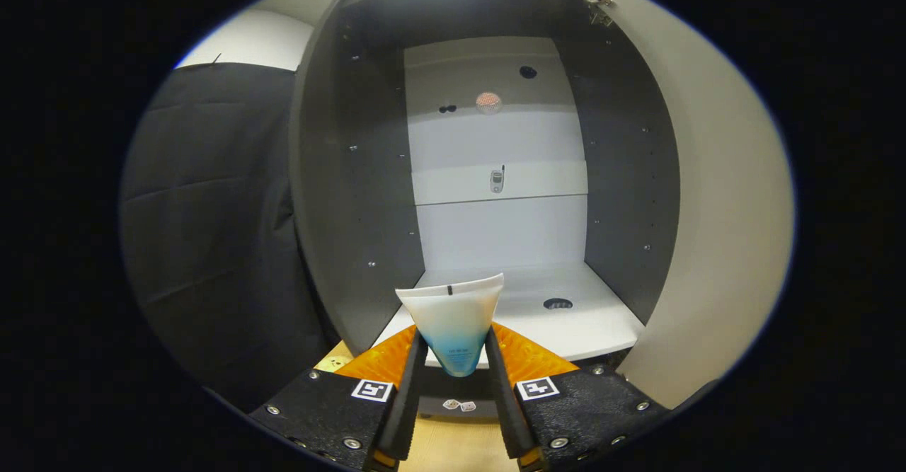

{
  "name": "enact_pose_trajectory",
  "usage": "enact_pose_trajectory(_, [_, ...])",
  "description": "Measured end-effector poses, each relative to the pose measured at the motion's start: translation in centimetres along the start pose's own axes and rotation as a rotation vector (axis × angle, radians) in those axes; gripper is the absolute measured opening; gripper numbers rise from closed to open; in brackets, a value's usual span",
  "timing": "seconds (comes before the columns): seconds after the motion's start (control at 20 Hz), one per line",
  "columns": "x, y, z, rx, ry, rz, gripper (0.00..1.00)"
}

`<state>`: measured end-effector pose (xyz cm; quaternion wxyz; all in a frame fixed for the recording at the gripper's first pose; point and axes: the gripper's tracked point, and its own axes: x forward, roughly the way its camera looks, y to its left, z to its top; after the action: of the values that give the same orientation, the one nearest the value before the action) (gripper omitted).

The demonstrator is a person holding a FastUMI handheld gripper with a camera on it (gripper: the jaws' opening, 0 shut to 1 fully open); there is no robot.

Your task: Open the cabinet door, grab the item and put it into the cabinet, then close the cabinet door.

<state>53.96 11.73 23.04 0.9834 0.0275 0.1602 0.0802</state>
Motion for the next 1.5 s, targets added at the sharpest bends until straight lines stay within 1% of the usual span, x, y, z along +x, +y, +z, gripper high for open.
enact_pose_trajectory(0.25, [4.1, -1.6, 0.1, 0.005, 0.033, -0.041, 0.49])
enact_pose_trajectory(0.45, [7.0, -2.8, -1.2, -0.002, 0.092, -0.070, 0.49])
enact_pose_trajectory(0.55, [7.8, -3.1, -1.7, 0.002, 0.110, -0.080, 0.49])
enact_pose_trajectory(0.7, [8.5, -3.6, -1.5, 0.007, 0.098, -0.096, 0.50])
enact_pose_trajectory(0.9, [8.9, -3.9, -1.7, 0.027, 0.106, -0.100, 0.55])
enact_pose_trajectory(0.95, [8.8, -3.8, -1.8, 0.022, 0.109, -0.098, 0.59])
enact_pose_trajectory(1.0, [8.6, -3.9, -1.7, 0.014, 0.108, -0.097, 0.62])
enact_pose_trajectory(1.1, [7.7, -3.9, -1.2, 0.004, 0.090, -0.103, 0.73])
enact_pose_trajectory(1.15, [7.0, -3.8, -0.8, 0.003, 0.074, -0.101, 0.83])
enact_pose_trajectory(1.3, [4.3, -3.3, 0.3, -0.009, 0.024, -0.096, 0.94])
enact_pose_trajectory(1.5, [-0.8, -2.6, 1.4, -0.056, -0.061, -0.094, 0.94])
